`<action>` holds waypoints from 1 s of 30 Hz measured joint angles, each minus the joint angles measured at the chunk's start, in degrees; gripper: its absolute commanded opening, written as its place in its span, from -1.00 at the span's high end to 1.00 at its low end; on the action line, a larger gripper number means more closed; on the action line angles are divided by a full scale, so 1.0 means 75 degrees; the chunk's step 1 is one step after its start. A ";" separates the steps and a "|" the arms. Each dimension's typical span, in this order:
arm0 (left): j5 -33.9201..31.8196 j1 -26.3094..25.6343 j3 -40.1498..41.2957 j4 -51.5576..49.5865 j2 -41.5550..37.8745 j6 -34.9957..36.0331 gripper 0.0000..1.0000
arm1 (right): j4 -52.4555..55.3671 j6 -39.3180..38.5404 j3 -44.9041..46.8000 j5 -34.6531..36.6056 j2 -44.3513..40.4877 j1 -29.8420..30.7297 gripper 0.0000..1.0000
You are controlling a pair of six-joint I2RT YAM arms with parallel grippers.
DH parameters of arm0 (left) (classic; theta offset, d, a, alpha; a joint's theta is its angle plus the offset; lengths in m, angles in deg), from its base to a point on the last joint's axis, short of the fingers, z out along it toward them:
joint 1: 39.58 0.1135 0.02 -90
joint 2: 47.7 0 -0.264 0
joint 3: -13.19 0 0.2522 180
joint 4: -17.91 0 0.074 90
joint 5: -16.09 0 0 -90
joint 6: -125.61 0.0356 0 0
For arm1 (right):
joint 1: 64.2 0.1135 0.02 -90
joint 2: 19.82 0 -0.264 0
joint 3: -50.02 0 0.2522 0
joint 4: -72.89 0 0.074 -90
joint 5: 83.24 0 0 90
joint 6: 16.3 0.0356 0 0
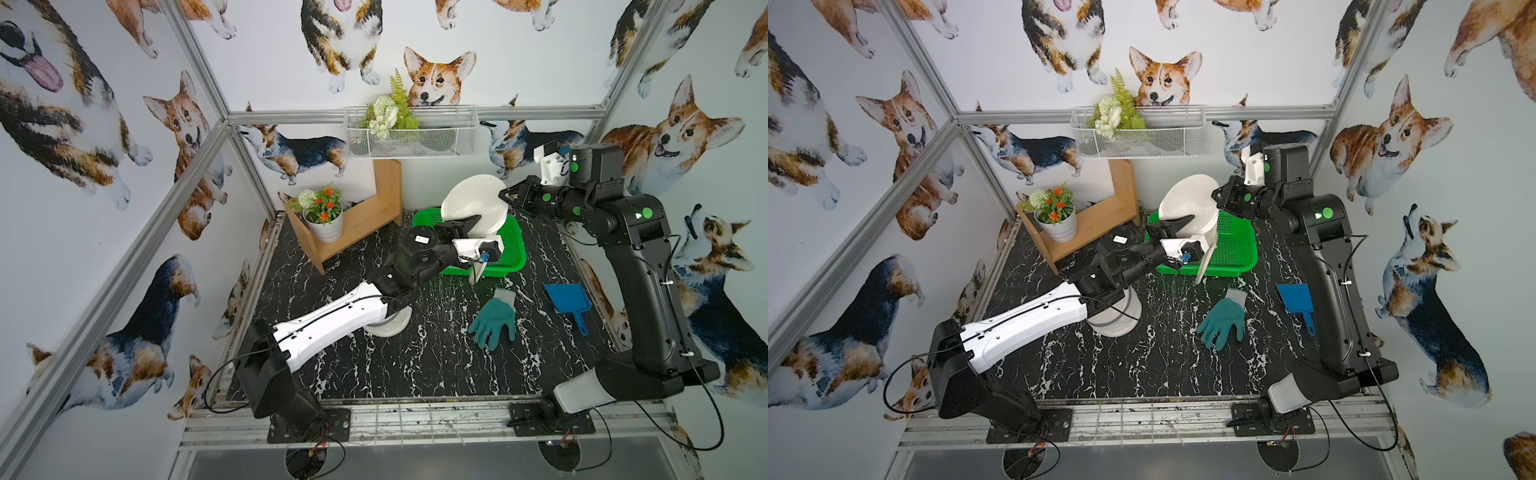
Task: Turn the laundry bag inside out
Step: Turn over the laundry bag.
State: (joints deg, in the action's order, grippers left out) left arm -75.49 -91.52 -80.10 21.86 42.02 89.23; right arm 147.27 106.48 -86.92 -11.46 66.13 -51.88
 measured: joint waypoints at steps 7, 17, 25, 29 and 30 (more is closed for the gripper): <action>0.0052 0.0000 0.0003 -0.0210 -0.0210 0.0181 1.00 | 0.0012 -0.0082 -0.0076 -0.0114 0.0061 0.0000 1.00; 0.0178 0.0041 -0.0997 -0.2020 -0.0236 -0.0877 1.00 | -0.0029 -0.0449 -0.0184 -0.0364 0.0178 0.0000 -0.12; 0.0245 0.0708 -0.3165 -0.4945 0.0592 -0.3856 1.00 | -0.1486 -0.1693 0.1923 0.0627 -0.1381 -0.0102 -0.63; 0.0326 0.0976 -0.3771 -0.5907 0.0787 -0.5071 1.00 | -0.2981 -0.2605 0.4733 0.0816 -0.2943 -0.0090 -0.63; 0.0329 0.1005 -0.3984 -0.6067 0.0901 -0.5304 1.00 | -0.3471 -0.2879 0.5488 0.0761 -0.3386 -0.0044 -0.62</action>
State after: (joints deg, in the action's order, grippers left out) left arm -73.02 -83.98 -109.97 -23.64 48.77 49.45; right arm 121.24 84.88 -45.76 -5.75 40.73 -52.21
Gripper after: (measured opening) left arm 0.080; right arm 0.812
